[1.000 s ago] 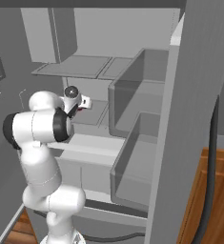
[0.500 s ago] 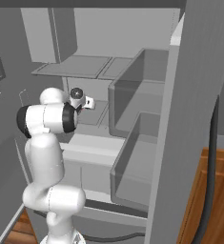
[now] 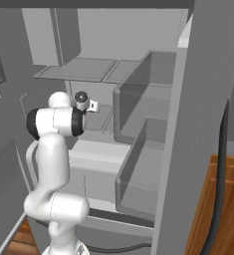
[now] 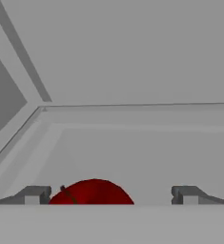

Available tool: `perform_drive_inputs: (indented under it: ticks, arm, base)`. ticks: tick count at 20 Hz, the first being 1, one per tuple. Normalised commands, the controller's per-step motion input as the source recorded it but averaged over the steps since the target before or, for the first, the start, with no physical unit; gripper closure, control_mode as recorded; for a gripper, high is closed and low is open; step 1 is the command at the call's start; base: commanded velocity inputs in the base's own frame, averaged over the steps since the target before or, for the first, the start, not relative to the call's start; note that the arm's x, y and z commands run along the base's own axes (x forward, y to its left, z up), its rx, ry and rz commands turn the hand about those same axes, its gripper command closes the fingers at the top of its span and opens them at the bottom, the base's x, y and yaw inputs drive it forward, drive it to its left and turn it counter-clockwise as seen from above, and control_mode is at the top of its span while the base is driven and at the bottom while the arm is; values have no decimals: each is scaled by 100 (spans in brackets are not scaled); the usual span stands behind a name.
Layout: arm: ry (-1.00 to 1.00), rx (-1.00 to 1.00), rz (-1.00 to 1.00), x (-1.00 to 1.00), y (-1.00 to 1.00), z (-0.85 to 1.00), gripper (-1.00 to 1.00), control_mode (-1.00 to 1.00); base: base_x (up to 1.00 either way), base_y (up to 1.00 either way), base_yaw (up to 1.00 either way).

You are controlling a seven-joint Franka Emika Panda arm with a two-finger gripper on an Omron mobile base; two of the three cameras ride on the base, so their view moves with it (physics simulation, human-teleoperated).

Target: Open the fridge, remove the apple, lime, and steak, and place them on any counter.

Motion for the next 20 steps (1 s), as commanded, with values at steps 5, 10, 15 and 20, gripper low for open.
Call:
perform_drive_inputs:
  ticks: [5, 10, 15, 20]
  arm:
    - [9, -5, -4, 1, 10, -58, 100, -100]
    - [7, -2, -3, -45, -2, -41, 100, -100]
    - [-25, 1, 0, -100, -55, 37, 100, -100]
    - [-28, 0, 0, -100, -87, 58, 100, -100]
  base:
    - [0, 0, 0]
    - [0, 0, 0]
    - [0, 0, 0]
    - [0, 0, 0]
